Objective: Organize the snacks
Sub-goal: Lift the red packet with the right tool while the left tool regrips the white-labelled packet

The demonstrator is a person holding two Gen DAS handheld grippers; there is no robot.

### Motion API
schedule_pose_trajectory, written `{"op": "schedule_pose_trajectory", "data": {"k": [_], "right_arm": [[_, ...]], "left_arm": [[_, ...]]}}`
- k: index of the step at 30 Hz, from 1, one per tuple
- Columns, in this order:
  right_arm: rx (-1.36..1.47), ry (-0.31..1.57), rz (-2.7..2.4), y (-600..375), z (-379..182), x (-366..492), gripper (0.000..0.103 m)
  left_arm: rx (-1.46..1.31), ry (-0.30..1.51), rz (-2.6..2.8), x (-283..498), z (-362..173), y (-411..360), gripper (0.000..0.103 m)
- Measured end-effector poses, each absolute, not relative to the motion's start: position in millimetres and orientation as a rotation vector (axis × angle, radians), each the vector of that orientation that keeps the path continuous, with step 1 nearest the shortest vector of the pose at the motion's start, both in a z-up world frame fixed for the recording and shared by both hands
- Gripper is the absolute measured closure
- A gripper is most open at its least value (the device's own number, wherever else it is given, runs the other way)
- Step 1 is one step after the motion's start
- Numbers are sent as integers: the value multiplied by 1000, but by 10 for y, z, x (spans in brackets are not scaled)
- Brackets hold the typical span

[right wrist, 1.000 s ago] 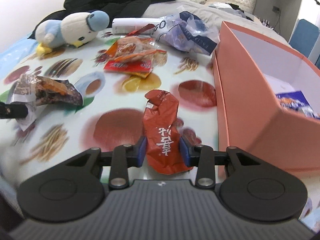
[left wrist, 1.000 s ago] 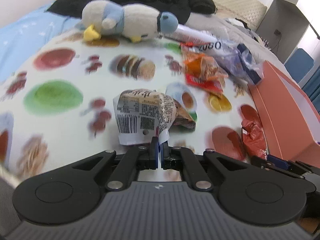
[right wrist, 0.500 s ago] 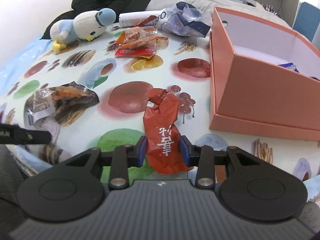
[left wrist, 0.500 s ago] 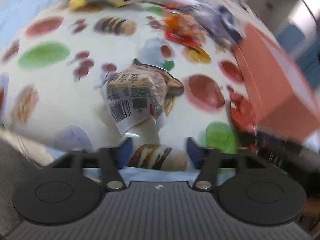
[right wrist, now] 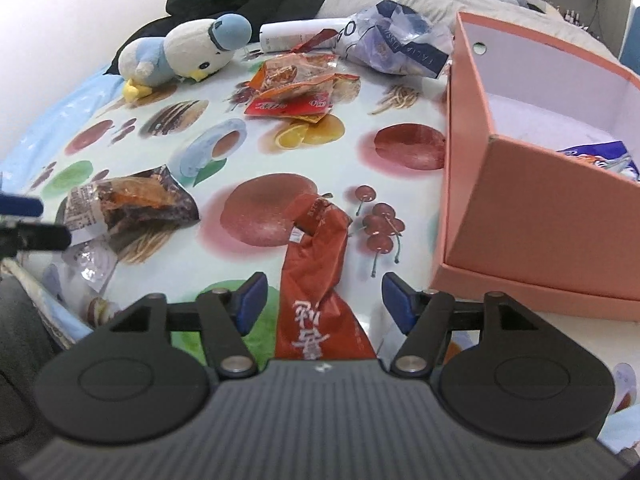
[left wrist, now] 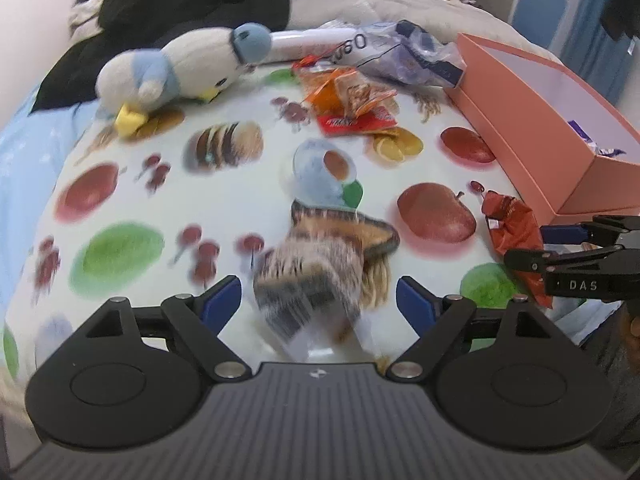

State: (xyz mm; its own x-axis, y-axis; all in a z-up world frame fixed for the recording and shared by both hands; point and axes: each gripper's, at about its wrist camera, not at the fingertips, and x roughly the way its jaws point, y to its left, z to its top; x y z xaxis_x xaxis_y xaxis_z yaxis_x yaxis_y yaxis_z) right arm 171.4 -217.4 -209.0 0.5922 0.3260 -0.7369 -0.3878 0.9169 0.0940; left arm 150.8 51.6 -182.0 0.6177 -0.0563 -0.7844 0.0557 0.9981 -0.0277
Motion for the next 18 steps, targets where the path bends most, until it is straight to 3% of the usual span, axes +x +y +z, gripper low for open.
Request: {"op": "schedule_pose_trajectory", "data": {"k": [2,6,13,15,17,18], "right_arm": [[-83,853,415,-2154,-2107,1747,39],[-81,884,425,-2127,-2162,1799,53],[-88,908,419,-2096,-2200,1853,55],[-102,906,420,-2070,-2201,1872,59],[-111,903,419,-2053,-2197,1886,65],[-109,903,415,-2050,-2192,1890,66]], "left_arm": [[38,901,-80,1610,-1831,498,13],[51,928,-122,1794,-1946,479,13],[54,956,-126,1981,-2131,445,14],[44,954,-120,2014,-2171,443,15],[25,958,-118,2047,-2210,441,19],[23,963,-118,2058,-2227,432,27]]}}
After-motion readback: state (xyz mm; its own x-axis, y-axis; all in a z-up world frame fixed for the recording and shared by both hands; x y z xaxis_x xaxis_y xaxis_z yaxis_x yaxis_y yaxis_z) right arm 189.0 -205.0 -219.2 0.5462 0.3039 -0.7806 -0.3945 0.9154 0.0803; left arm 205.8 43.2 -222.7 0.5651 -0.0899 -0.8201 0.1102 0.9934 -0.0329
